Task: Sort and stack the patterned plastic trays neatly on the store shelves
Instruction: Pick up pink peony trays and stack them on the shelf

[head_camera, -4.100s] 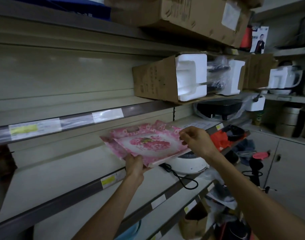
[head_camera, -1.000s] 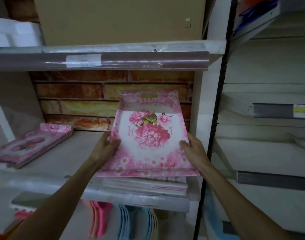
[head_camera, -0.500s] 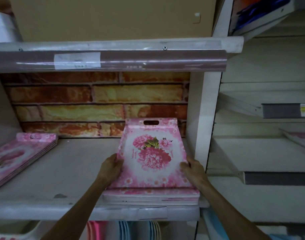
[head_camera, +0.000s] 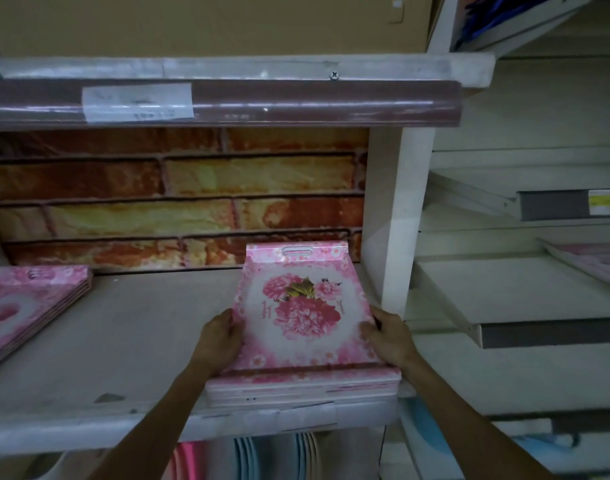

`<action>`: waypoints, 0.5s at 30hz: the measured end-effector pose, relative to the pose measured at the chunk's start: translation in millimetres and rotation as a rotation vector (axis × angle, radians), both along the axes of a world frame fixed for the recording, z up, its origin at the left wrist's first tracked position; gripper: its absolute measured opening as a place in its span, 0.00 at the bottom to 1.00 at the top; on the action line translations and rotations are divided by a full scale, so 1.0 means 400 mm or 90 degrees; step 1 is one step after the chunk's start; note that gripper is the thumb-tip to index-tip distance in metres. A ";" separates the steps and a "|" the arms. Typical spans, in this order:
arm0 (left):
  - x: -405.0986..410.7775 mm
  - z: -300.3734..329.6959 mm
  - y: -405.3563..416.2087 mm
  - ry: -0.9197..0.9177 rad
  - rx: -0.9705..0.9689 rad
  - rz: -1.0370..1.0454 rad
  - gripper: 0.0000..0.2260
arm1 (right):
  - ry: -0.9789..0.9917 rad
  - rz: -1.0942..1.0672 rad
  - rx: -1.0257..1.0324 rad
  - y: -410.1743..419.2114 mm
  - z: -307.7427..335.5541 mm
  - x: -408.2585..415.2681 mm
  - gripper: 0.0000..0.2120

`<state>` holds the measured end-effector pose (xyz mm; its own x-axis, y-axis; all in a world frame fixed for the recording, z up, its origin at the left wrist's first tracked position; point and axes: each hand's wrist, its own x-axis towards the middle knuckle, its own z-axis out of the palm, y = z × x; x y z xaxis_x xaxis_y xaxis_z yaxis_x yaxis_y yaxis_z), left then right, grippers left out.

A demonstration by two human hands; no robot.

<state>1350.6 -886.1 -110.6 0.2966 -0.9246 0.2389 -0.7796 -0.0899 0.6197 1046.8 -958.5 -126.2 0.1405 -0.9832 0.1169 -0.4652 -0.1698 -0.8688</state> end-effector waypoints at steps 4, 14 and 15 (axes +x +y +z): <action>0.000 0.009 -0.004 -0.010 0.030 0.009 0.13 | 0.020 -0.005 0.014 -0.009 0.000 0.002 0.16; -0.017 0.073 -0.004 0.020 -0.179 -0.058 0.13 | 0.018 -0.060 -0.107 0.069 0.125 -0.116 0.07; -0.031 0.086 -0.003 0.033 -0.204 -0.083 0.11 | 0.001 -0.054 -0.117 0.087 0.138 -0.138 0.06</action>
